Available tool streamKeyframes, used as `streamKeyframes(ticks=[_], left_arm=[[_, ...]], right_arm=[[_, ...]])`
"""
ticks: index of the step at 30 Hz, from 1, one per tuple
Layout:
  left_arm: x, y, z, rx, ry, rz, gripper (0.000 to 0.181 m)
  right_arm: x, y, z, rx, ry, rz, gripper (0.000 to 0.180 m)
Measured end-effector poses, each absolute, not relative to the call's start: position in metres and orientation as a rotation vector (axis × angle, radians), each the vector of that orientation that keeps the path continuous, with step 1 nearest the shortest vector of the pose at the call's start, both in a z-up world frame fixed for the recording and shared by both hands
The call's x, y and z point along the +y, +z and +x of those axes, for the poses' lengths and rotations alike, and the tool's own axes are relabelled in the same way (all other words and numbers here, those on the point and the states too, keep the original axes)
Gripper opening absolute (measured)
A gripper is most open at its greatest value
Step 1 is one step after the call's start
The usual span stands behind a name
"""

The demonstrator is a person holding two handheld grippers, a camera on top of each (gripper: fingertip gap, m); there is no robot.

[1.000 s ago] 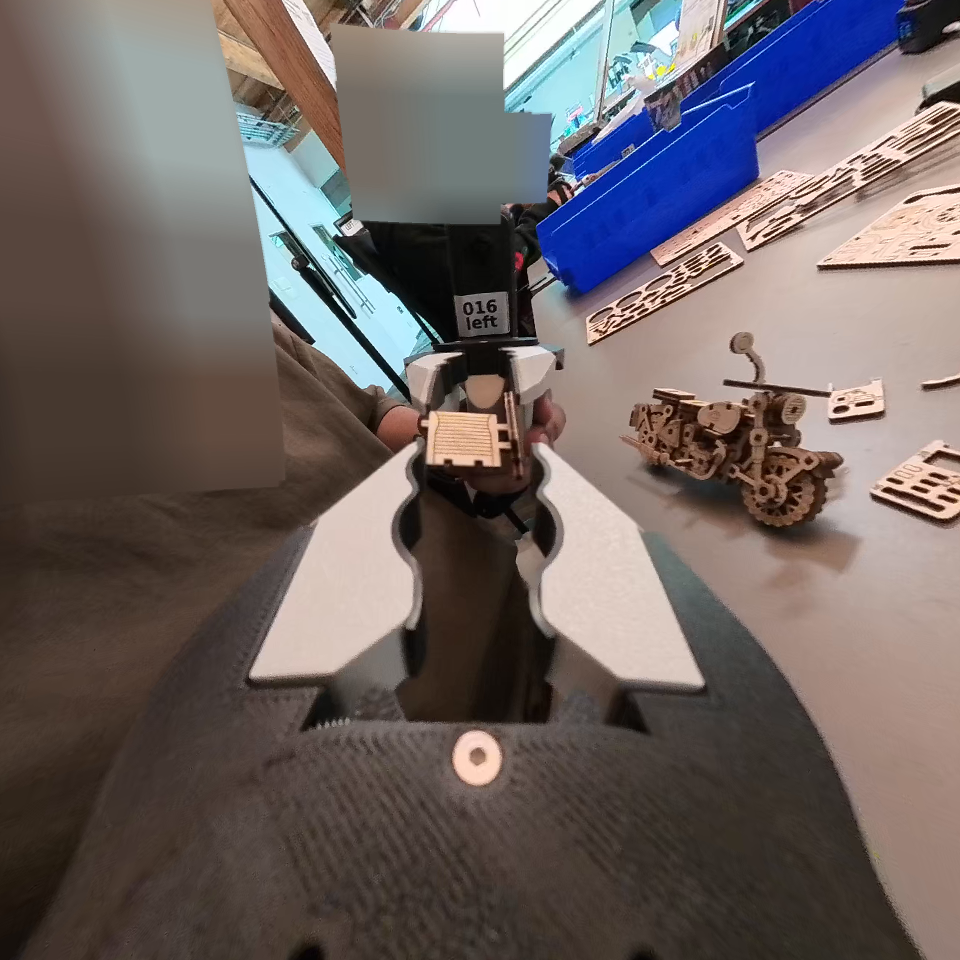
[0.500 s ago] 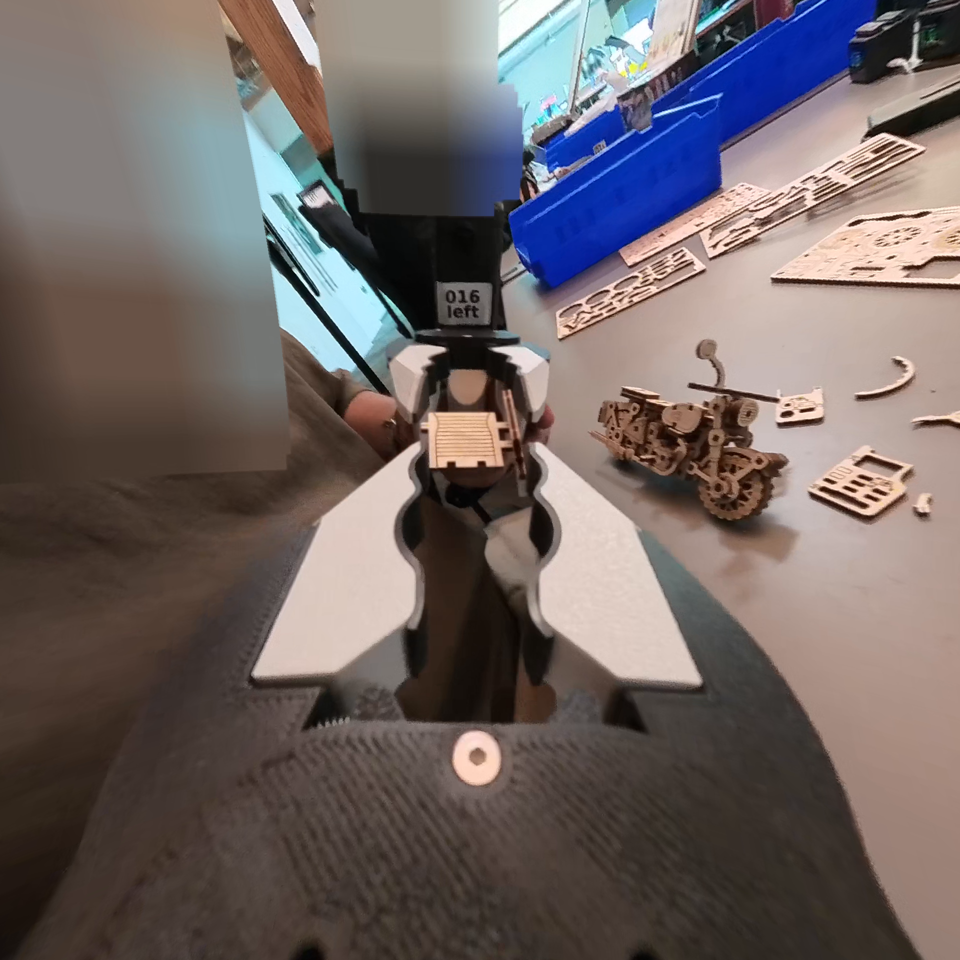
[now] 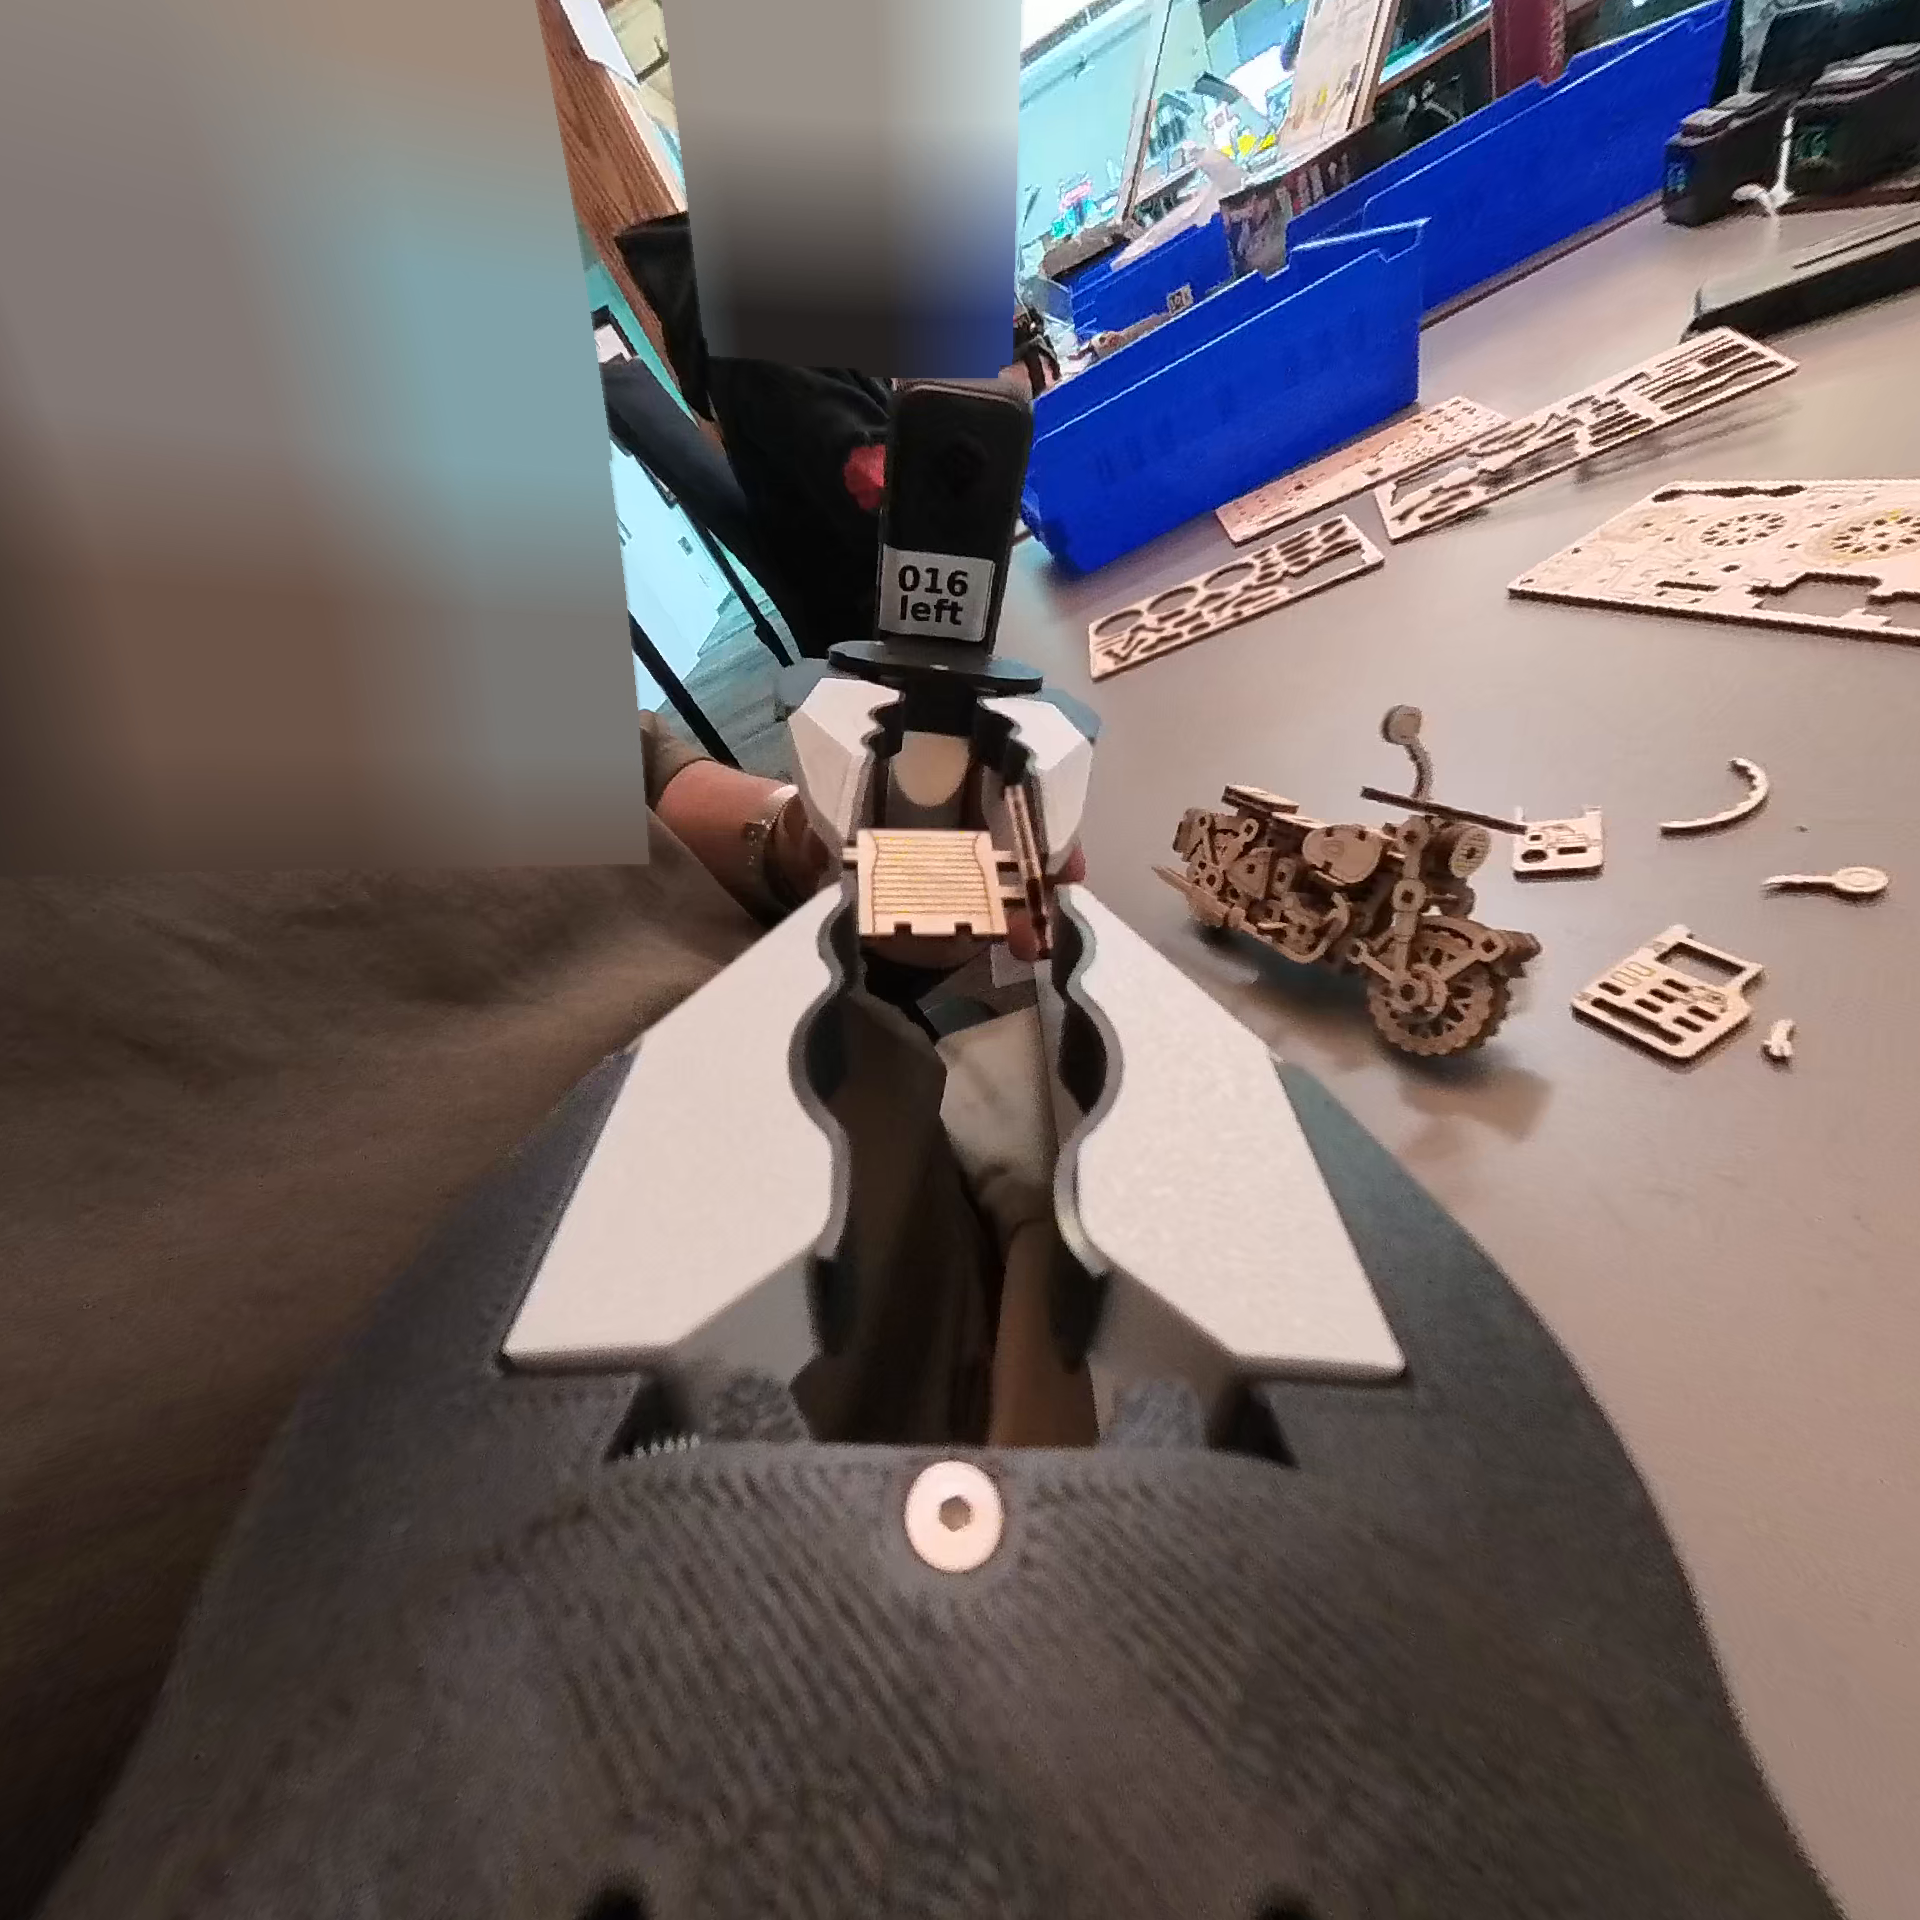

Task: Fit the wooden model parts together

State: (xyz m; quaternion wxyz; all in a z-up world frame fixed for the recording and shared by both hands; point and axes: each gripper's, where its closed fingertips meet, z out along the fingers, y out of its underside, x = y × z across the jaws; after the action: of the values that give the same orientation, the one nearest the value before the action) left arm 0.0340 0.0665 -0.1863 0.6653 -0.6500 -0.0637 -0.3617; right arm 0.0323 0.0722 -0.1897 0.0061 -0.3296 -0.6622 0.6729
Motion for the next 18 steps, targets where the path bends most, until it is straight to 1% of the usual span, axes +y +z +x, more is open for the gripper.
streamKeyframes(ticks=[9,13,18], left_arm=[[0.0669,-0.1874,0.0323,-0.154,-0.809,-1.468,0.034],[0.0681,-0.1894,0.0348,-0.154,-0.811,-1.479,0.040],[0.0684,-0.1904,0.0328,-0.168,-0.814,-1.482,0.036]], right_arm=[[0.0738,-0.1906,0.0315,-2.073,2.088,-1.033,0.037],[0.0733,-0.1930,0.0309,-2.085,2.062,-1.035,0.037],[0.0721,-0.1942,0.0309,-2.095,2.042,-1.031,0.037]])
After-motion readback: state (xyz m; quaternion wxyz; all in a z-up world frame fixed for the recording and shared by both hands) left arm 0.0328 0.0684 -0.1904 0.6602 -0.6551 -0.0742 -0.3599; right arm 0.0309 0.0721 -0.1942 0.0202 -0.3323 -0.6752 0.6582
